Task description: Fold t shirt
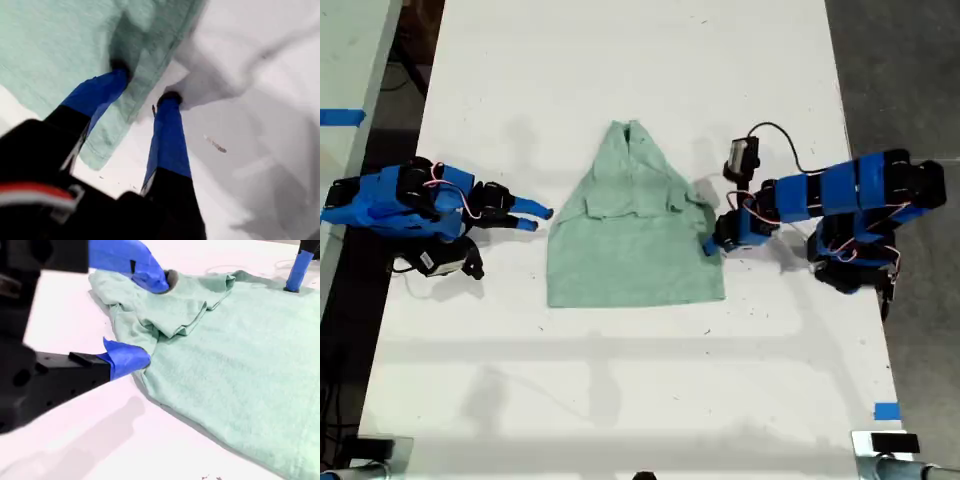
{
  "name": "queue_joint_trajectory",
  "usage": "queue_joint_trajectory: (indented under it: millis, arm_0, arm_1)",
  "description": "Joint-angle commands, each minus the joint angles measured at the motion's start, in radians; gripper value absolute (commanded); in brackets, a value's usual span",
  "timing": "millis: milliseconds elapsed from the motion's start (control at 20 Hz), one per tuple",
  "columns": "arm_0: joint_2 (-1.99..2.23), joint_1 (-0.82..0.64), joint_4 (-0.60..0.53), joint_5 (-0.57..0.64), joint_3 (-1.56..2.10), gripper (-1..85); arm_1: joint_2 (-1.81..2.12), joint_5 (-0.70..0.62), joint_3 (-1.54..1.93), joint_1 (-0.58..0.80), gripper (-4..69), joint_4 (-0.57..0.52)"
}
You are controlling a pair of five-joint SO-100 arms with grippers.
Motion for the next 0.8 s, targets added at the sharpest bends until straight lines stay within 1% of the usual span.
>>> queue_joint_trajectory:
  millis: [0, 50, 100, 150, 250, 350, 450, 500, 600, 750]
  arm_0:
    - [0.005, -0.018, -0.017, 0.009, 0.006, 20.0]
    - [0.005, -0.018, -0.017, 0.009, 0.006, 20.0]
    - [0.005, -0.018, -0.017, 0.009, 0.006, 20.0]
    - [0.005, -0.018, -0.017, 0.009, 0.006, 20.0]
    - [0.005, -0.018, -0.017, 0.009, 0.006, 20.0]
    - [0.005, -0.018, -0.017, 0.009, 0.006, 20.0]
    - [0.005, -0.018, -0.017, 0.009, 0.006, 20.0]
    - [0.005, -0.018, -0.017, 0.009, 0.006, 20.0]
    - [0.005, -0.018, -0.017, 0.009, 0.006, 20.0]
    - [0.005, -0.018, -0.017, 0.009, 0.006, 20.0]
  arm_1:
    - [-0.115, -0.026, -0.115, -0.020, 9.3, -0.029]
    - [-0.147, -0.015, -0.143, -0.021, -1.9, 0.002]
    - [-0.152, -0.012, -0.156, -0.029, -1.9, 0.021]
    - [-0.140, 0.005, -0.167, -0.032, -1.9, 0.064]
    - [-0.049, 0.037, -0.207, -0.040, -1.9, 0.198]
    - [0.058, 0.012, -0.284, -0.034, -1.9, 0.293]
    - [0.074, -0.043, -0.428, -0.032, -1.8, 0.336]
    - [0.044, -0.067, -0.500, -0.038, -1.8, 0.336]
    - [-0.066, -0.089, -0.661, -0.066, -1.8, 0.368]
    - [-0.308, -0.114, -0.919, -0.117, -1.8, 0.388]
